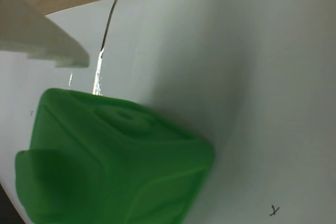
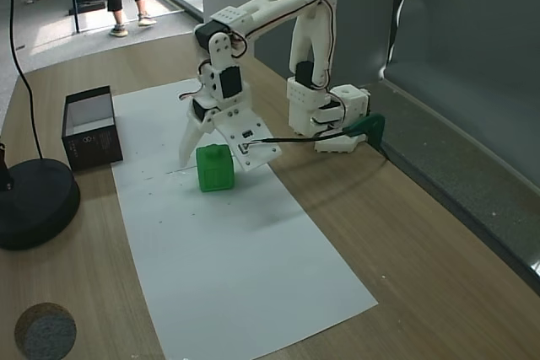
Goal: Grab a green square and put it in the box.
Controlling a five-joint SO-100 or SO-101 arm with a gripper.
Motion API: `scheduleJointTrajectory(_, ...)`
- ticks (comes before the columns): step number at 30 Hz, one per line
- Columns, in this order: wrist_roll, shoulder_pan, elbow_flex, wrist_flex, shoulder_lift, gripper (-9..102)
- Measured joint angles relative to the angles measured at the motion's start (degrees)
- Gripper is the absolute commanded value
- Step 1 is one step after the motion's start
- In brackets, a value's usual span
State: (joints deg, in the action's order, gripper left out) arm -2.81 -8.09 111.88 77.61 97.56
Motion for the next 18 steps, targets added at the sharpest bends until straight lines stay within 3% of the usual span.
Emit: scheduleJointTrajectory(18,-0.4,-0.2,0.0,-1.7,-6.2,41)
